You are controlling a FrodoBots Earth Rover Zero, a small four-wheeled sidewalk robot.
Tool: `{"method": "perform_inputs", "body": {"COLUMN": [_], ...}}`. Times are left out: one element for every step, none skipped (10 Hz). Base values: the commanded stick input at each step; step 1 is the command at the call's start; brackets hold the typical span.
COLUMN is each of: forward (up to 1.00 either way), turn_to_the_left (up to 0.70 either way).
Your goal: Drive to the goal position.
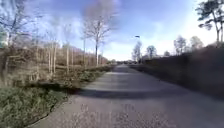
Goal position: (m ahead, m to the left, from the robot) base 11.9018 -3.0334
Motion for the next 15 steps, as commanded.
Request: {"method": "perform_inputs", "body": {"forward": [1.0,1.0,1.0,1.0,1.0,1.0,1.0,1.0,1.0,1.0,1.0,1.0,1.0,1.0,1.0], "turn_to_the_left": [0.0,0.0,0.0,0.0,0.0,0.0,0.0,0.0,0.0,0.0,0.0,0.0,-0.07,-0.21,-0.37]}}
